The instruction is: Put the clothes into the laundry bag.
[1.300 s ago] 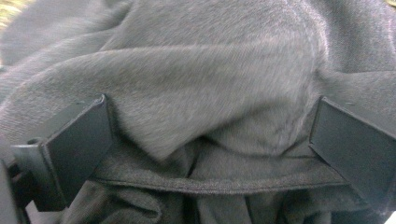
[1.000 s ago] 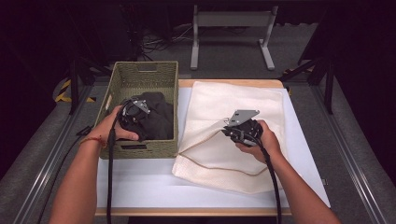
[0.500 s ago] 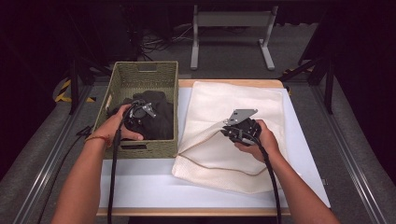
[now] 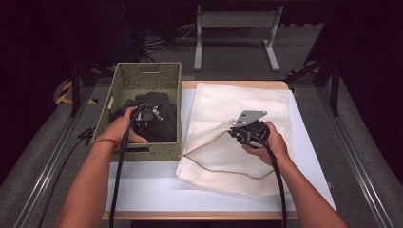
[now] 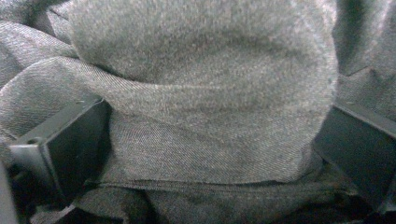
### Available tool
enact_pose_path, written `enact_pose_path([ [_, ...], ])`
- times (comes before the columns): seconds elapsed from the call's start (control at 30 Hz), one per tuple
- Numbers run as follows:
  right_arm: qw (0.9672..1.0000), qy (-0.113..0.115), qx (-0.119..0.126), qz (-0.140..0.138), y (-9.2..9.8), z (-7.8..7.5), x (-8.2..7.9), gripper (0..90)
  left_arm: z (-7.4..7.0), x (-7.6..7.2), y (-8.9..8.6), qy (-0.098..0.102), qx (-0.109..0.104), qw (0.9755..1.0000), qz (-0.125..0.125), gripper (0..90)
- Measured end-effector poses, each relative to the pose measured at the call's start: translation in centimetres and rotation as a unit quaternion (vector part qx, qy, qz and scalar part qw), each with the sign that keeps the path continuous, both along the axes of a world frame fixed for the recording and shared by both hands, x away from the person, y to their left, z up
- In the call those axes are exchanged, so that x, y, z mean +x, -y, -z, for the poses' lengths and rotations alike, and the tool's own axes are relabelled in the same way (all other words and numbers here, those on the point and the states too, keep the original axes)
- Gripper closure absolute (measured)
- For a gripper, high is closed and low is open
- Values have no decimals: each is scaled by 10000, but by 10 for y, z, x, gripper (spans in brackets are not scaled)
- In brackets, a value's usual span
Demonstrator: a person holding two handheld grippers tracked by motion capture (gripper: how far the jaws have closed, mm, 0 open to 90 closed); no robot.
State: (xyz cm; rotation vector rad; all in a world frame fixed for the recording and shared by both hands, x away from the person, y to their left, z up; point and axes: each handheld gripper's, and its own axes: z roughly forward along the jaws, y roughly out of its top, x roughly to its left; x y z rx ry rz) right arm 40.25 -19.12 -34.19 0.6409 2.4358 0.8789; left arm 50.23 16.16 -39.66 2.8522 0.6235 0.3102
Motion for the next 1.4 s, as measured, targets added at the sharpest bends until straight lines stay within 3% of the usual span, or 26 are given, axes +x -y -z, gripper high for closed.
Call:
enact_pose_path([
  [0.13,10000,21,36,58,0,-2,-1,863,-3,-2,-2,57,-75,9999,140,179],
  [0.2,10000,78,24,28,0,-3,-2,862,-5,-3,-3,113,-80,9997,202,312],
  [0.23,10000,78,24,28,0,-3,-2,862,-6,-5,-3,118,-77,9997,193,312],
  [0.37,10000,69,16,-5,0,-2,-2,862,-9,-6,-6,249,-153,9994,193,492],
  [0.5,10000,39,49,-1,0,0,-1,862,-12,-8,-8,609,-62,9981,77,545],
  [0.53,10000,48,44,-6,0,1,-1,863,-14,-8,-10,840,-41,9964,33,570],
  [0.57,10000,48,44,-6,0,1,-1,863,-14,-8,-10,840,-41,9964,33,578],
  [0.63,10000,63,43,-1,0,0,-2,863,-16,-10,-13,956,-145,9953,-38,583],
  [0.73,10000,60,77,9,1,-1,-3,863,-23,-14,-18,1246,-293,9917,-110,593],
  [0.8,9999,59,128,18,3,-1,-3,863,-29,-17,-24,1515,-520,9868,-220,601],
  [0.9,9999,83,134,24,4,-2,-4,863,-37,-23,-34,1741,-845,9803,-396,610],
  [0.93,9999,101,124,16,4,-3,-4,864,-42,-28,-40,1907,-1021,9753,-452,612],
  [0.97,9999,101,124,16,4,-3,-4,864,-42,-28,-40,1907,-1021,9753,-452,613],
  [1.0,9998,116,153,34,5,-3,-5,864,-48,-34,-47,2037,-1223,9700,-518,614],
  [1.03,9998,116,153,34,5,-3,-5,864,-48,-34,-47,2037,-1223,9700,-518,614],
  [1.1,9997,141,206,62,6,-4,-5,865,-53,-40,-54,2177,-1501,9626,-592,614],
  [1.13,9995,158,250,68,7,-5,-5,866,-57,-48,-59,2328,-1685,9555,-671,615],
  [1.17,9995,158,250,68,7,-5,-5,866,-57,-48,-59,2328,-1685,9555,-671,615],
  [1.2,9995,177,261,67,7,-5,-6,867,-59,-52,-62,2398,-1805,9513,-703,615],
  [1.3,9994,192,280,86,8,-6,-6,870,-65,-66,-72,2610,-2260,9351,-803,614],
  [1.4,9993,195,295,100,9,-7,-6,870,-67,-77,-79,2717,-2578,9225,-930,615],
])
